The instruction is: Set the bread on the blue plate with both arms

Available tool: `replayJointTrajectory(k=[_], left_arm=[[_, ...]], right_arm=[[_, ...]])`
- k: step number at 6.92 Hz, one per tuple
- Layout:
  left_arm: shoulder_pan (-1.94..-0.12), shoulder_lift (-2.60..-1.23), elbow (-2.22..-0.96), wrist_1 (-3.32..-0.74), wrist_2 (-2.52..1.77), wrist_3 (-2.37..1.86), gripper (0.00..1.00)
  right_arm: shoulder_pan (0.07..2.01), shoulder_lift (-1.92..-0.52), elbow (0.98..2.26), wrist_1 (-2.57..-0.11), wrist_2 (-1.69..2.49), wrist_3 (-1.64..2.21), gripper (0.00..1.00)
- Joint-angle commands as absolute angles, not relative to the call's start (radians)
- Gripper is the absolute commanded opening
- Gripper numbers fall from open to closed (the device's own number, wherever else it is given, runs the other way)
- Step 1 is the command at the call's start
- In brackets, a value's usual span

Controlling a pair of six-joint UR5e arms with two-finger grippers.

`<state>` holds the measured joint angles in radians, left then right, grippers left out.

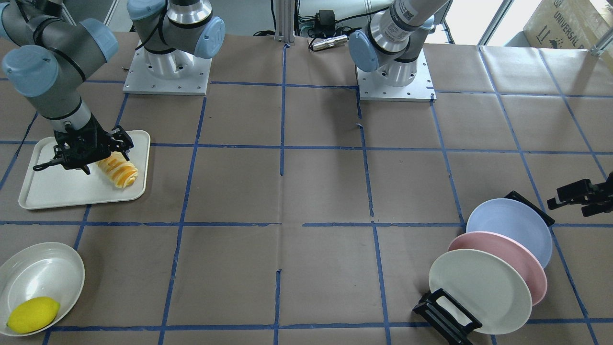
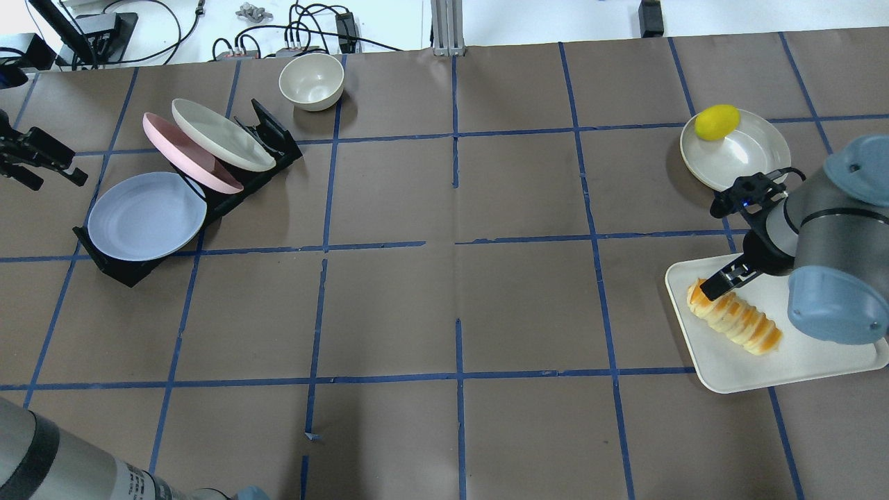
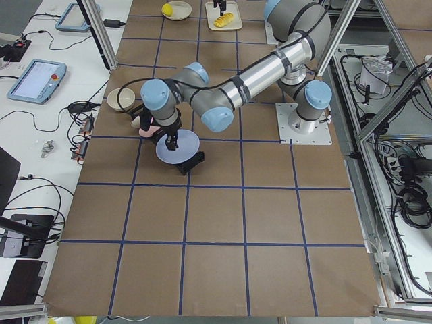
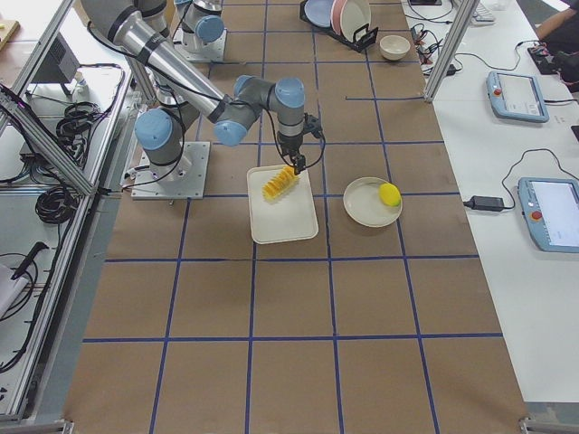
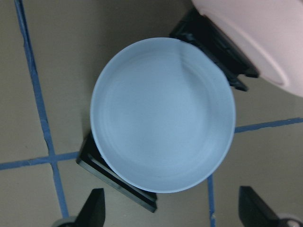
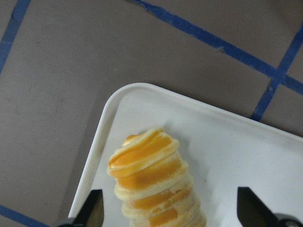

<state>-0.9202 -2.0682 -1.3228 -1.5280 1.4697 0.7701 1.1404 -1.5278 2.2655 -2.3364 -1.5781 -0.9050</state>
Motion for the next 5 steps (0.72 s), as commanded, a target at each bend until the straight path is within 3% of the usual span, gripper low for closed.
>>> replayJointTrajectory(k=[1,3,4,5], left_arm=[[-0.890,-2.212,-1.249,-1.526,1.448,0.819,1.00],[-0.902,-2.291,-1.232,-1.528,1.443,0.818,0.99],[-0.899,-2.307,-1.233,-1.535,1.413,0.816,0.98],[-0.900,-2.310,-1.235,-1.546,1.398,0.808,0.89]], right_arm=[[1.120,-1.483,2.296,-2.384,-1.572,-0.943,1.00],[1.111,-1.482,2.327,-2.393,-1.566,-0.942,0.89],[1.109,-1.480,2.327,-2.393,-1.574,-0.928,0.62],[1.109,-1.483,2.327,-2.390,-1.578,-0.879,0.31]])
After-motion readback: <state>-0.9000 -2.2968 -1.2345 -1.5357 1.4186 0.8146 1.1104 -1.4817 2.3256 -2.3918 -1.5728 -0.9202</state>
